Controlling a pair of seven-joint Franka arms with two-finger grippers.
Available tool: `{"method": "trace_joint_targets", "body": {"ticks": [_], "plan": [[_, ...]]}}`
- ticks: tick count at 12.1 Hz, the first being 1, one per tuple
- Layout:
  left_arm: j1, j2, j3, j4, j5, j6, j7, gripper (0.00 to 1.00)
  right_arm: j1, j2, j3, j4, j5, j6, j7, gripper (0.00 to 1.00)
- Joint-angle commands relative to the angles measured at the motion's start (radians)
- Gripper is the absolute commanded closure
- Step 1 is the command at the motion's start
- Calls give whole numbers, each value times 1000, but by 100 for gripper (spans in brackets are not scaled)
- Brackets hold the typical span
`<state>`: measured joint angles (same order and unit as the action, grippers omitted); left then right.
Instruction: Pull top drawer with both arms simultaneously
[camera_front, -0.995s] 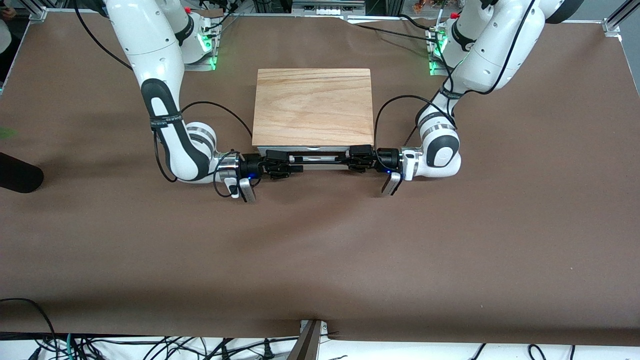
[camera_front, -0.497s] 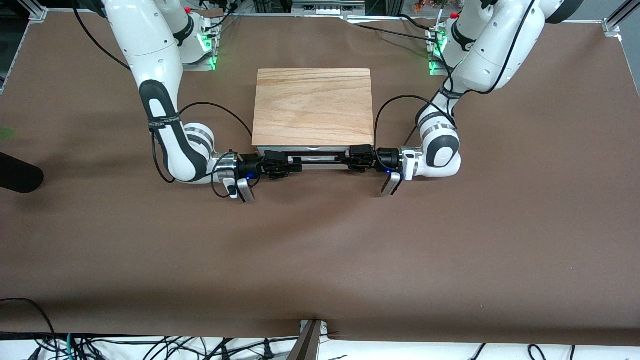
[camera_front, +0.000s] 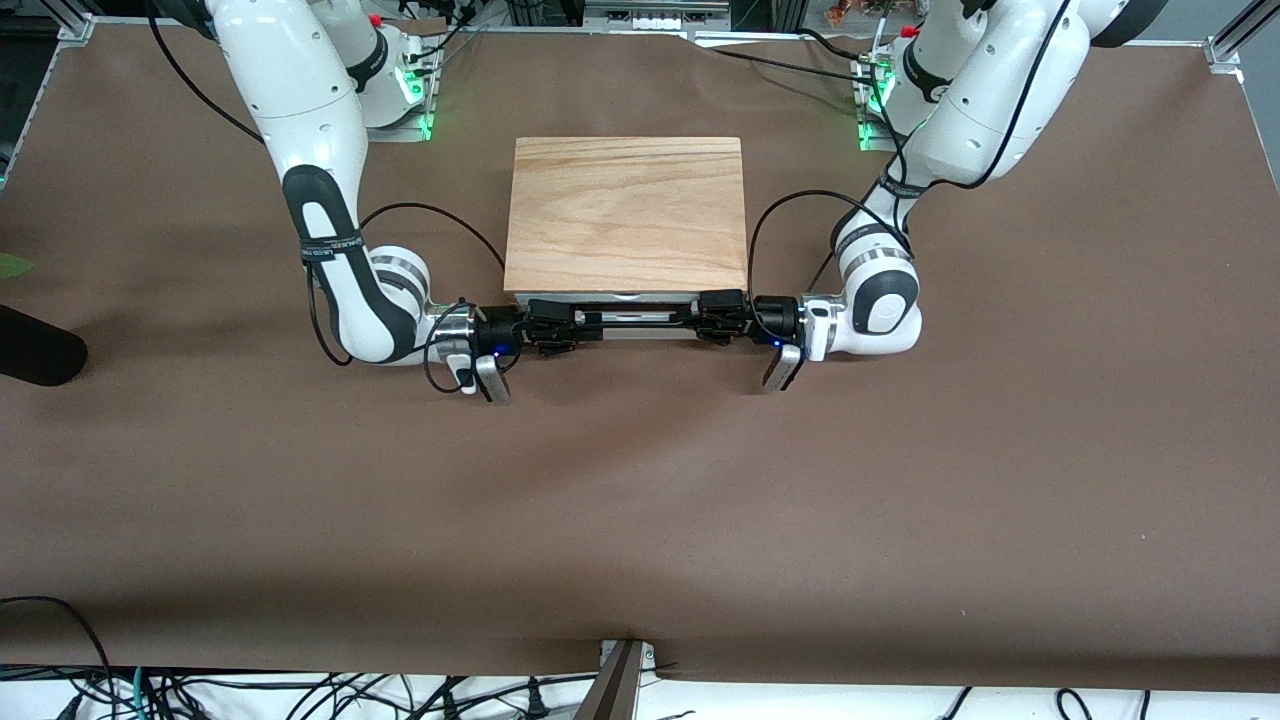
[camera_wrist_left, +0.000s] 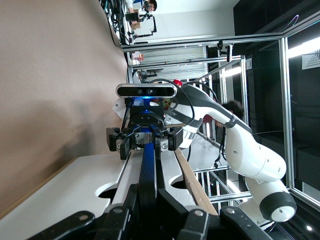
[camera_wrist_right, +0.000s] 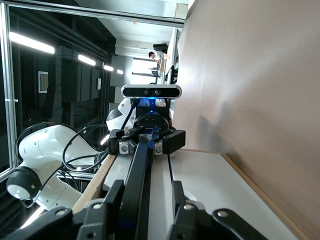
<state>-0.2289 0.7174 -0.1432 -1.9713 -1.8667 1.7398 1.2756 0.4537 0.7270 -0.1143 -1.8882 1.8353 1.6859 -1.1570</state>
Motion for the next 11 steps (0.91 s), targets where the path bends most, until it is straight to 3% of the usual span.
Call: {"method": "trace_joint_targets", "body": {"ticks": [1, 9, 11], "plan": [[-23, 8, -4, -31, 3, 20, 45, 100, 0, -11, 2, -26, 6, -25, -23, 54], [-23, 8, -6, -28, 3, 20, 44, 100, 2, -31, 4, -60, 6, -46, -21, 54], [-23, 8, -4, -26, 3, 20, 44, 100, 2, -31, 4, -61, 6, -46, -21, 68]]}}
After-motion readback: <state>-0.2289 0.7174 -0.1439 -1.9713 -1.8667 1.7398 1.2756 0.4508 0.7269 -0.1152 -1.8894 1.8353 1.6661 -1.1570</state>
